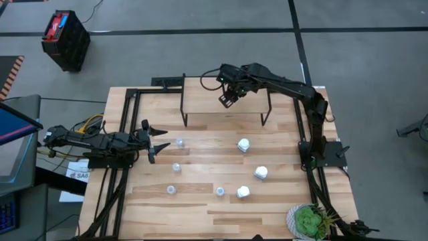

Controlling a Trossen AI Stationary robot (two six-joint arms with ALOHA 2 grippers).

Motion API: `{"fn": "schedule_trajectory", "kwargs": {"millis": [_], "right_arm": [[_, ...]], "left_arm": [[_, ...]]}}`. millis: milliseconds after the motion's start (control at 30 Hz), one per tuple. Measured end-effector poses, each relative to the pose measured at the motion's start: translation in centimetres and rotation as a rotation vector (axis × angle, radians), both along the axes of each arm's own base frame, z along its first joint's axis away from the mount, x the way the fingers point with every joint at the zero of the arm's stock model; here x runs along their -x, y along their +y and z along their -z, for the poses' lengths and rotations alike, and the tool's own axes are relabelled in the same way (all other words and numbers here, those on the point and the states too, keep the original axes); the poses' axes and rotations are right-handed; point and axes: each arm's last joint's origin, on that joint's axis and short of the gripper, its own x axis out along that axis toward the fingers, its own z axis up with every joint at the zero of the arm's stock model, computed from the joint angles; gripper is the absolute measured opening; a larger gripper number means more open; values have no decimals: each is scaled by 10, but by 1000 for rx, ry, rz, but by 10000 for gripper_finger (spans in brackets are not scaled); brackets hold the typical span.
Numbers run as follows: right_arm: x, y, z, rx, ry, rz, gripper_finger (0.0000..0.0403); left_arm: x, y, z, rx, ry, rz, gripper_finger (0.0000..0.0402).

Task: Pick and place medicine bottles onto shelf by color
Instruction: Put the small white pill bottle on the shelf aligned with the other small white pill bottle

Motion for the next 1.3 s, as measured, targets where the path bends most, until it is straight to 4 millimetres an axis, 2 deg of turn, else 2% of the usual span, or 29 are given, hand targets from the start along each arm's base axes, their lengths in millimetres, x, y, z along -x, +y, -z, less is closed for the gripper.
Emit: {"fn": "schedule_trajectory", "kwargs": {"millis": [367, 1300], "right_arm": [[0, 0, 0, 2, -2, 1, 234], [7, 3, 2, -25, 79, -13, 226]], "left_arm": [[0, 0, 0, 1, 0, -1, 245], [0, 0, 0, 1, 0, -2, 245]]}}
